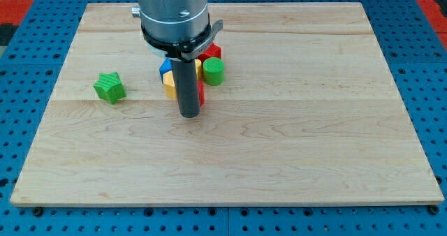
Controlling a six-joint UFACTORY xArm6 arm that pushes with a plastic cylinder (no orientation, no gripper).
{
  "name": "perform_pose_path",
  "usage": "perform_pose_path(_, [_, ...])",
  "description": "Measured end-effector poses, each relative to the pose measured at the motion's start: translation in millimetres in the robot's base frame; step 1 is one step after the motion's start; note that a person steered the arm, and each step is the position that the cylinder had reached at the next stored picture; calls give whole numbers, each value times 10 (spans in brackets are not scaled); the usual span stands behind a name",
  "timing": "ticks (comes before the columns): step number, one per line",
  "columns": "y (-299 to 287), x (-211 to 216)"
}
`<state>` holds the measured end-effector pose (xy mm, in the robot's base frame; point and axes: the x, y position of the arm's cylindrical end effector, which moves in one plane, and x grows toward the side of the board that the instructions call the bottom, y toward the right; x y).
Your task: Push the green star diagonally to the bottom left of the yellow hexagon
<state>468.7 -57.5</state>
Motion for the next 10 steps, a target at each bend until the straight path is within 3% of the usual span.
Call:
perform_pose_path(2, [134,-130])
perform_pose_path(3, [-284,-53])
perform_pose_path(4, [-1734,-60])
perform_pose_path(5, [-2462,-63])
perform_pose_path(6, [-1980,-597])
perform_pose_path(7, [-1597,-690])
perform_pose_path(9, [-1006,-362])
perform_pose_path(10, [-1016,-235])
